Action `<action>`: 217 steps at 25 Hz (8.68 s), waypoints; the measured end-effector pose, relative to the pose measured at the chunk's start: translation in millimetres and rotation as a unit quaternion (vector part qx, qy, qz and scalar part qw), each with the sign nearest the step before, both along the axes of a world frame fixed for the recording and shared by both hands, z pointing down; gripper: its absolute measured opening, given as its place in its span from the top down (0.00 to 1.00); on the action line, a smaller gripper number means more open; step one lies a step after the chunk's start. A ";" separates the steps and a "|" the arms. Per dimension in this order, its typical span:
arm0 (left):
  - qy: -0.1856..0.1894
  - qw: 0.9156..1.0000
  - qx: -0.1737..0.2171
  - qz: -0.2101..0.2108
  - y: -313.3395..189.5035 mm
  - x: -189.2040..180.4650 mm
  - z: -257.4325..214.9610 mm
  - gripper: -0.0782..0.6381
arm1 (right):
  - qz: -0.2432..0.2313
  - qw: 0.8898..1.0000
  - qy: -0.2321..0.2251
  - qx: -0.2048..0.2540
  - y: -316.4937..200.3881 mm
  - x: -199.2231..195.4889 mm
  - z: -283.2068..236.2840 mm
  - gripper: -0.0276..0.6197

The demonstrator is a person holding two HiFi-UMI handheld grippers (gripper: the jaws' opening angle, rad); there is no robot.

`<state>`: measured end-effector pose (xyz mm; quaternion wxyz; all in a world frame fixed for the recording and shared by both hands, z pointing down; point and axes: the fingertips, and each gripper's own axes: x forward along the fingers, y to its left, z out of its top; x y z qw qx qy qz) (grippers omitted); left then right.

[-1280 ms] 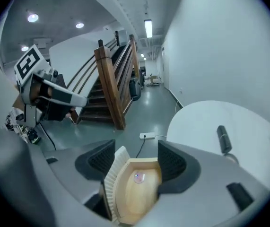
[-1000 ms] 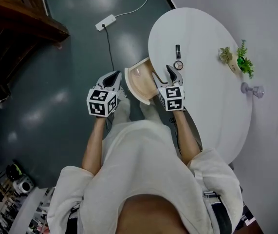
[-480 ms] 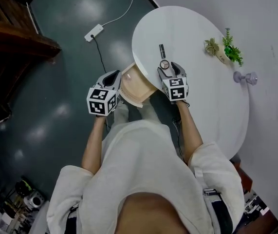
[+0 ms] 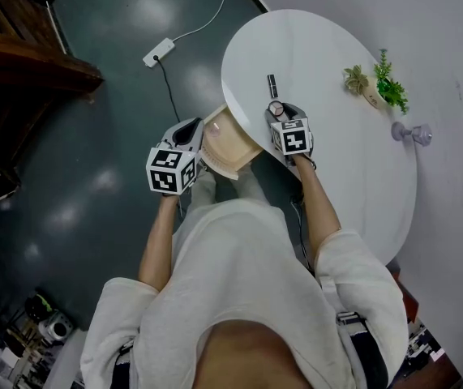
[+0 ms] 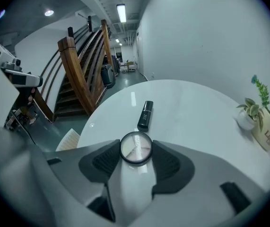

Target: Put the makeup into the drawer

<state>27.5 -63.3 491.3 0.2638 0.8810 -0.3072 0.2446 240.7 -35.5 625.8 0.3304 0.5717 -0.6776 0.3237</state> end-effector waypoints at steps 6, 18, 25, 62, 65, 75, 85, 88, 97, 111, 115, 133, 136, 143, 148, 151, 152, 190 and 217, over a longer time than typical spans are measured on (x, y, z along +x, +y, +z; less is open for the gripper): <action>0.003 1.000 -0.002 -0.004 -1.0 -3.0 2.7 0.87 | -0.006 1.000 0.000 -0.004 -1.7 -2.7 0.3 0.63; 0.000 0.999 -0.001 -0.033 -3.2 -23.0 6.1 0.87 | -0.056 0.996 -0.025 0.066 -18.2 -58.3 -45.4 0.63; -0.001 0.998 -0.004 -0.070 0.1 -55.0 8.6 0.87 | -0.133 0.987 -0.052 0.079 -20.7 -138.7 -62.0 0.63; -0.014 0.983 -0.100 -0.152 22.3 -156.8 96.7 0.87 | -0.240 0.929 0.012 -0.281 62.2 -207.5 228.4 0.63; -0.017 0.981 -0.105 -0.161 26.8 -165.1 100.7 0.87 | -0.236 0.925 0.028 -0.295 61.2 -204.1 236.2 0.63; -0.020 0.980 -0.105 -0.168 36.0 -174.9 100.1 0.87 | -0.212 0.937 -0.003 -0.277 56.3 -211.2 230.4 0.52; -0.013 0.986 -0.084 -0.145 33.3 -151.0 84.7 0.87 | -0.188 0.969 -0.046 -0.155 31.8 -210.1 167.2 0.57; -0.011 0.988 -0.075 -0.137 31.7 -143.0 76.8 0.87 | -0.185 0.976 -0.058 -0.105 26.4 -213.3 133.7 0.58; -0.007 0.993 -0.053 -0.107 21.2 -120.7 56.6 0.87 | -0.145 0.984 -0.100 0.040 7.8 -215.4 6.6 0.59; 0.003 0.998 -0.024 -0.052 -4.7 -45.3 37.8 0.87 | -0.056 0.991 -0.036 0.117 -32.2 -85.8 -65.8 0.61; 0.003 0.999 -0.023 -0.047 -8.8 -31.1 37.5 0.87 | -0.022 0.994 -0.009 0.109 -52.0 -33.8 -58.4 0.63; -0.001 0.998 -0.028 -0.048 -3.2 -11.5 44.6 0.87 | -0.007 1.000 0.003 0.000 -68.9 13.5 2.6 0.80; -0.001 0.998 -0.027 -0.049 -2.2 -13.6 43.9 0.87 | -0.010 1.000 0.008 -0.002 -68.6 13.9 2.5 0.81; 0.001 0.998 -0.025 -0.057 2.5 -22.9 42.6 0.87 | -0.026 1.000 0.009 0.010 -64.5 6.0 -1.6 0.81; 0.003 0.998 -0.023 -0.065 4.9 -32.1 41.2 0.87 | -0.048 0.998 -0.001 0.035 -57.3 -19.2 -16.8 0.81; 0.003 0.997 -0.024 -0.068 9.0 -36.9 41.2 0.87 | -0.055 0.997 -0.013 0.045 -51.6 -34.3 -23.7 0.81; 0.002 0.997 -0.024 -0.069 9.8 -38.4 41.6 0.87 | -0.056 0.997 -0.018 0.048 -50.3 -39.6 -26.2 0.81; -0.012 0.991 -0.078 -0.109 16.6 -126.2 88.1 0.87 | -0.124 0.985 -0.060 -0.103 17.1 -214.9 108.7 0.81; -0.028 0.983 -0.120 -0.132 37.5 -152.6 129.0 0.87 | -0.098 0.967 -0.027 -0.234 27.5 -203.9 222.8 0.76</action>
